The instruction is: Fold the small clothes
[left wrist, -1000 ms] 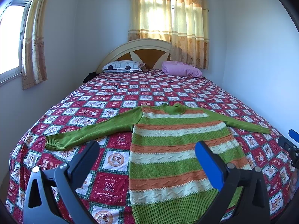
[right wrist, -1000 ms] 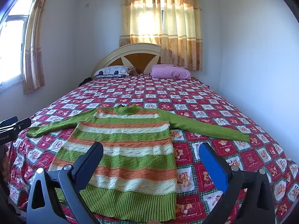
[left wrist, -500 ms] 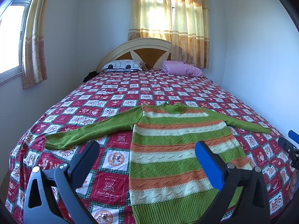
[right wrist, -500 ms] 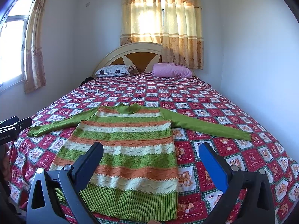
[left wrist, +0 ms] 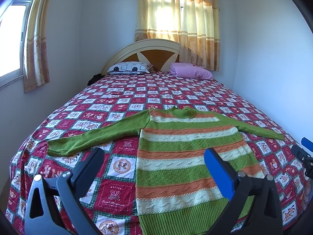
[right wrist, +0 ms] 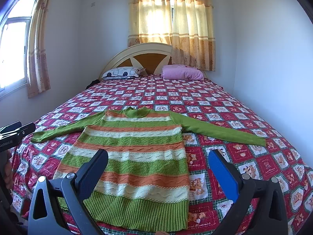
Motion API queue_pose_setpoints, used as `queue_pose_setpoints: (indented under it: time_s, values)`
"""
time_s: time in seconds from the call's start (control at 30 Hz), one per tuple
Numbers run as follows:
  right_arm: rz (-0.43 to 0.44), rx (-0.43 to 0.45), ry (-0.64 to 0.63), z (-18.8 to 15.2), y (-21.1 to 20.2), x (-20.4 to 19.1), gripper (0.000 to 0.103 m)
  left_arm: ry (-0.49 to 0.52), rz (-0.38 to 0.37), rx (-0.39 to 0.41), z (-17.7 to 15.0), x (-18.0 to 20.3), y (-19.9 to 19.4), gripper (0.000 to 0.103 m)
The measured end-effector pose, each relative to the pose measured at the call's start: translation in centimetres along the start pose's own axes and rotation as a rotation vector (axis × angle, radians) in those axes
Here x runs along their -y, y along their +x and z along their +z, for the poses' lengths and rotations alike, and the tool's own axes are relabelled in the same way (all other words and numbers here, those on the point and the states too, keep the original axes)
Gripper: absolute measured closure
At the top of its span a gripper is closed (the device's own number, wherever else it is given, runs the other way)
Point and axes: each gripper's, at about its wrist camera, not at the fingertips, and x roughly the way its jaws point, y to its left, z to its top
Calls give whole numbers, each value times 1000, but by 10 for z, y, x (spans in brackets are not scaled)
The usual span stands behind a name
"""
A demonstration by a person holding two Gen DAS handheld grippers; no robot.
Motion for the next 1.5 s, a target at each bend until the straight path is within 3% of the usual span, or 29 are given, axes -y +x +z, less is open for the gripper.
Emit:
queue_pose_setpoints:
  time_s: [0.47,0.77,1.1,1.5]
  values:
    - [26,-49,14,-10,28,13,1,-8,-30,-58,-8,-1,26,0]
    - [-118,-127,-30,-14,71,40,1,64,-80,-111,-5,20,66,0]
    - [-292,-222,-34,-15,120,102,1,134,-98,-167,5,40,120,0]
    - [-387,-330,-3,-13,175,163,1,198,-65,-234,2,52,190,0]
